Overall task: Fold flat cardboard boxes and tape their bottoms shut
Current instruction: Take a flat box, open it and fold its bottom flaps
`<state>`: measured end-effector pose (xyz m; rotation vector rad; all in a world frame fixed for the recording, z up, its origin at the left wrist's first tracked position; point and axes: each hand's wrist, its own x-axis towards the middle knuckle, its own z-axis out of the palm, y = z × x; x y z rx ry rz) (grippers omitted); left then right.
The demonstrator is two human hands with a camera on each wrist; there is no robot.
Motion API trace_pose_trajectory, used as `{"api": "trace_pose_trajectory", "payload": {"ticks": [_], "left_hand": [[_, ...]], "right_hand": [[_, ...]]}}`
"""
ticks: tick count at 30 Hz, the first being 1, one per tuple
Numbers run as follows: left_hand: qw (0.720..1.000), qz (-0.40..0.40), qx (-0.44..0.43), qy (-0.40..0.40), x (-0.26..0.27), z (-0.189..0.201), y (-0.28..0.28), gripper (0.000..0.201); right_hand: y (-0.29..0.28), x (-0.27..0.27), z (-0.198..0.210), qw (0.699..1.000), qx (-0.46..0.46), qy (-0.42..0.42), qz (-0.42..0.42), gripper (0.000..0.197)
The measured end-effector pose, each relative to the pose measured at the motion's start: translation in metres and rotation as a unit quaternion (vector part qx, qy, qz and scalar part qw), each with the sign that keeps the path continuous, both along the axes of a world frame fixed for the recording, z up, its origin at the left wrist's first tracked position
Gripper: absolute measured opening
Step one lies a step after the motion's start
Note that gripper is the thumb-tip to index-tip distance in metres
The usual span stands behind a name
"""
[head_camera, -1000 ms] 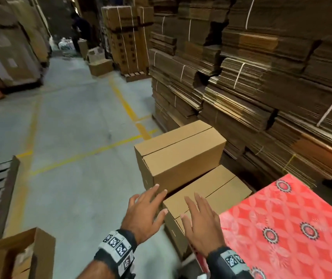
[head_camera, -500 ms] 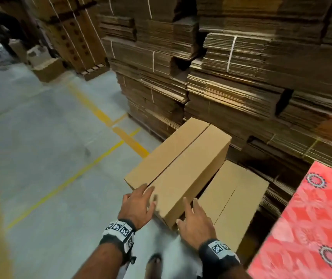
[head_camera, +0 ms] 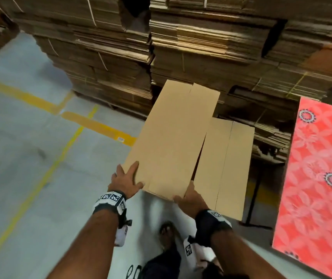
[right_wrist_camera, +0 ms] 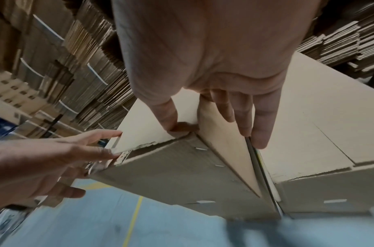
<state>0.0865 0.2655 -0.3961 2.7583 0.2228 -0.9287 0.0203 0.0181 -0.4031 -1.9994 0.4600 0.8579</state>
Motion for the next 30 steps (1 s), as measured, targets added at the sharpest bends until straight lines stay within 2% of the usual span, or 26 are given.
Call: {"api": "trace_pose_trajectory", "payload": {"ticks": [5, 9, 13, 16, 18, 21, 24, 26, 30], "left_hand": [[0.994, 0.063, -0.087, -0.037, 0.004, -0.001, -0.002, 0.096], [0.969, 0.169, -0.165, -0.07, 0.004, 0.005, -0.006, 0.107], [0.904, 0.272, -0.308, -0.116, -0.008, 0.014, -0.02, 0.099], [0.834, 0.322, -0.43, -0.131, -0.037, 0.053, -0.05, 0.082], [0.798, 0.333, -0.489, -0.116, -0.052, 0.07, -0.068, 0.066], [0.767, 0.321, -0.535, -0.151, -0.071, 0.103, -0.094, 0.062], [0.764, 0.274, -0.551, -0.192, -0.087, 0.139, -0.125, 0.064], [0.764, 0.243, -0.561, -0.205, -0.102, 0.163, -0.151, 0.066], [0.737, 0.203, -0.605, -0.221, -0.147, 0.197, -0.224, 0.068]], "right_hand": [[0.002, -0.003, 0.002, 0.995, 0.032, 0.03, -0.087, 0.093], [-0.001, -0.02, 0.012, 0.962, 0.113, 0.01, -0.247, 0.105], [-0.018, -0.025, 0.031, 0.929, 0.109, -0.071, -0.346, 0.109], [-0.043, -0.032, 0.05, 0.906, 0.146, -0.086, -0.387, 0.108], [-0.062, -0.043, 0.065, 0.9, 0.153, -0.096, -0.396, 0.109], [-0.086, -0.06, 0.095, 0.891, 0.163, -0.135, -0.402, 0.099], [-0.115, -0.078, 0.13, 0.872, 0.189, -0.214, -0.397, 0.077], [-0.141, -0.095, 0.151, 0.859, 0.21, -0.266, -0.385, 0.07], [-0.21, -0.154, 0.191, 0.841, 0.21, -0.323, -0.38, 0.055]]}}
